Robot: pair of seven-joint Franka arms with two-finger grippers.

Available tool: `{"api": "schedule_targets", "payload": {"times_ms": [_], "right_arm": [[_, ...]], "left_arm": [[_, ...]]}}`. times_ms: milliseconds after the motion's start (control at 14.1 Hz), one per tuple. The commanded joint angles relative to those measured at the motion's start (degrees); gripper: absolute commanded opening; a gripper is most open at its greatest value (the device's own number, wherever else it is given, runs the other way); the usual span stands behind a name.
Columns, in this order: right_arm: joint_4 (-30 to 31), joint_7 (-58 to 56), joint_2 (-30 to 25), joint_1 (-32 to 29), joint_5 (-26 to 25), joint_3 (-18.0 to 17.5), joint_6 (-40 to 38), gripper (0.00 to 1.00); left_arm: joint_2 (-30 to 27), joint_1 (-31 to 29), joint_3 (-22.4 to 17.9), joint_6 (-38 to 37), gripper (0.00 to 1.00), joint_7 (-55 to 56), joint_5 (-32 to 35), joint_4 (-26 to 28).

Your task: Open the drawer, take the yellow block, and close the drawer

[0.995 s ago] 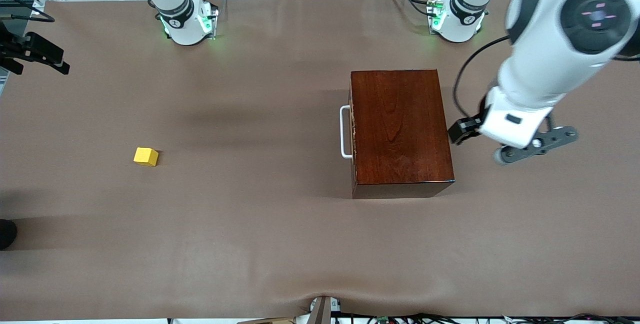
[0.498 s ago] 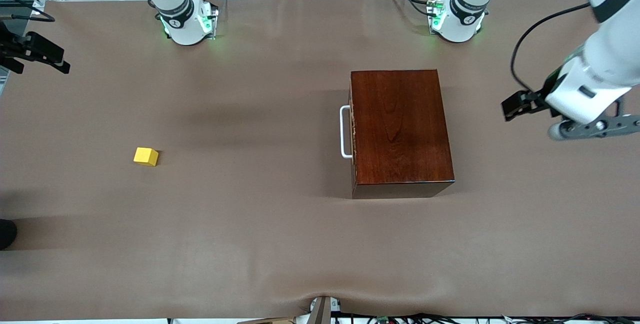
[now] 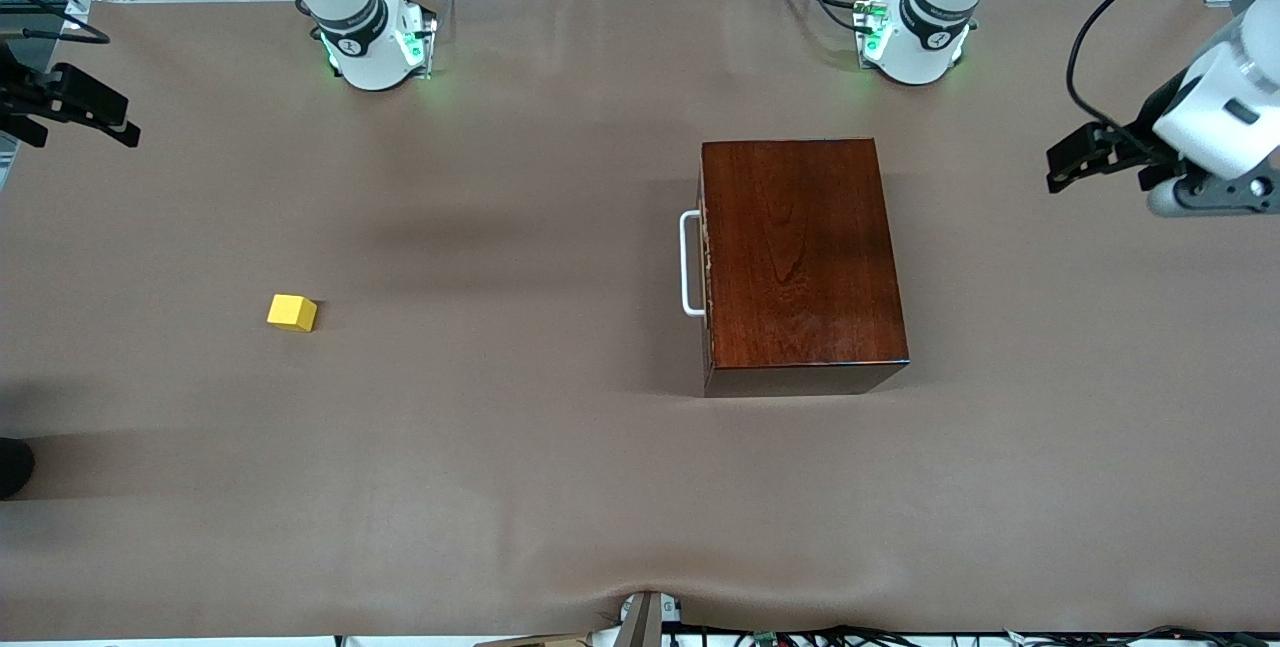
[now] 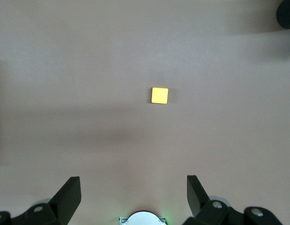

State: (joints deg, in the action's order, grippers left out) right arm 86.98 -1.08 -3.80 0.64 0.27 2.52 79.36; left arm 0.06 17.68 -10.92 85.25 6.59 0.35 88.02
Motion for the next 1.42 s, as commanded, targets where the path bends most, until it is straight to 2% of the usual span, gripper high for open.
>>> {"api": "schedule_targets", "payload": {"times_ms": [0, 498, 924, 1066, 1208, 1350], "right_arm": [[-1.2, -0.6, 0.5, -0.2, -0.1, -0.1, -0.9, 1.0], [-1.2, -0.6, 0.5, -0.1, -0.1, -0.1, -0.9, 1.0], [-1.3, -0.6, 0.5, -0.2, -0.1, -0.1, -0.8, 1.0], [-1.3, -0.6, 0.5, 0.0, -0.1, -0.1, -0.8, 1.0], [-1.3, -0.6, 0.5, -0.2, 0.0, -0.1, -0.8, 1.0], [-1.3, -0.6, 0.5, -0.2, -0.1, -0.1, -0.7, 1.0]], "left_arm": [[-2.7, -0.4, 0.6, 0.4, 1.0, -1.0, 0.3, 2.1], [-2.0, -0.5, 0.3, 0.4, 1.0, -1.1, 0.3, -1.4], [-1.5, -1.5, 0.2, 0.4, 1.0, -1.2, 0.2, -1.2], [-1.6, -2.5, 1.0, 0.0, 1.0, -4.5, 0.3, -0.9], [-1.6, -7.5, 5.0, -0.4, 1.0, -6.4, 0.2, -0.4], [-1.7, -14.1, 12.4, -0.4, 1.0, -6.4, 0.2, -0.1]]}}
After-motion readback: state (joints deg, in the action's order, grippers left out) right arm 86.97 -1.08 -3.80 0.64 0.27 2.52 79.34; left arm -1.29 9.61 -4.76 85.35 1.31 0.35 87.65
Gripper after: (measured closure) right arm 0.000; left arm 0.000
